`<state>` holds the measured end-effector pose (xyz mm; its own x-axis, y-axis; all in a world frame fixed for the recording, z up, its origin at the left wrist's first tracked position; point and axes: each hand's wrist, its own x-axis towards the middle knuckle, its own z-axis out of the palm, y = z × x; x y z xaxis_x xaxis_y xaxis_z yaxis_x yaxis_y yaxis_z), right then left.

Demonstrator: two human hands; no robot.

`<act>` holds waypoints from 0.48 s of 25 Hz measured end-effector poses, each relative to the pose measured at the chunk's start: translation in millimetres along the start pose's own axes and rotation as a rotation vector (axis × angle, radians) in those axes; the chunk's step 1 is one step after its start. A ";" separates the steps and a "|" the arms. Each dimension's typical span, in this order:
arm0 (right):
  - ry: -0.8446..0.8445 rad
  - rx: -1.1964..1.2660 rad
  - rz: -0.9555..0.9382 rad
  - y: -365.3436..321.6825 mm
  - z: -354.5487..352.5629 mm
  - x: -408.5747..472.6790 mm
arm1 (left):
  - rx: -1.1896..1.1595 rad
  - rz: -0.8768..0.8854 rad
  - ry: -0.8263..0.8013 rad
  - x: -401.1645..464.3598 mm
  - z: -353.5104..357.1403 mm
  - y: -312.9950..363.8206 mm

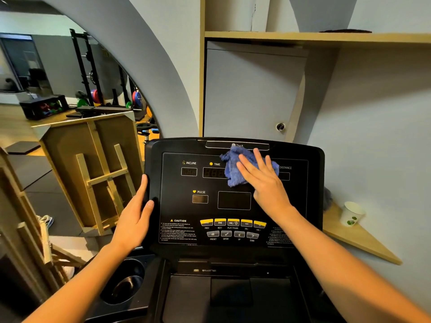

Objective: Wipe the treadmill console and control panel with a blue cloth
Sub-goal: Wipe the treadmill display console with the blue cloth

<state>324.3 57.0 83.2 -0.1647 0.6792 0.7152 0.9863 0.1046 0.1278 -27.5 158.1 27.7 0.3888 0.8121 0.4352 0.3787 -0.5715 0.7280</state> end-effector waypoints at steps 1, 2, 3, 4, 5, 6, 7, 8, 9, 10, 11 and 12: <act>0.005 0.004 0.009 1.1 0.3 6.6 | 0.001 0.003 0.004 0.2 0.2 0.0; 0.011 0.013 0.022 0.0 0.8 11.5 | 0.003 0.007 0.008 0.4 0.1 -0.4; 0.019 0.023 0.039 -2.4 1.6 14.6 | 0.003 0.012 0.013 0.6 0.3 -0.5; 0.028 0.034 0.060 -6.2 2.6 16.3 | 0.000 0.016 0.016 0.7 0.7 -0.7; 0.035 0.048 0.085 -10.2 3.8 16.9 | -0.004 0.018 0.018 0.6 1.2 -0.6; 0.038 0.062 0.113 -14.7 4.9 16.6 | -0.010 0.020 0.022 0.4 1.8 -0.7; 0.037 0.073 0.140 -19.1 6.4 16.5 | -0.015 0.022 0.027 0.3 2.1 -0.7; 0.034 0.079 0.163 -24.1 7.6 16.5 | -0.023 0.023 0.032 -0.1 2.3 -0.8; 0.034 0.084 0.179 -29.2 9.2 16.5 | -0.032 0.023 0.033 -0.1 2.3 -1.0; 0.034 0.091 0.187 -35.0 10.9 16.6 | -0.040 0.021 0.032 -0.1 2.3 -1.2; 0.032 0.103 0.187 -41.4 13.5 16.8 | -0.045 0.018 0.032 -0.2 2.5 -1.5; 0.027 0.113 0.182 -49.1 15.3 17.1 | -0.048 0.017 0.033 -0.4 2.7 -1.3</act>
<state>273.2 74.6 78.5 0.0178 0.6748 0.7378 0.9946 0.0637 -0.0823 -25.8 158.2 25.1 0.3665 0.8061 0.4646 0.3310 -0.5797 0.7446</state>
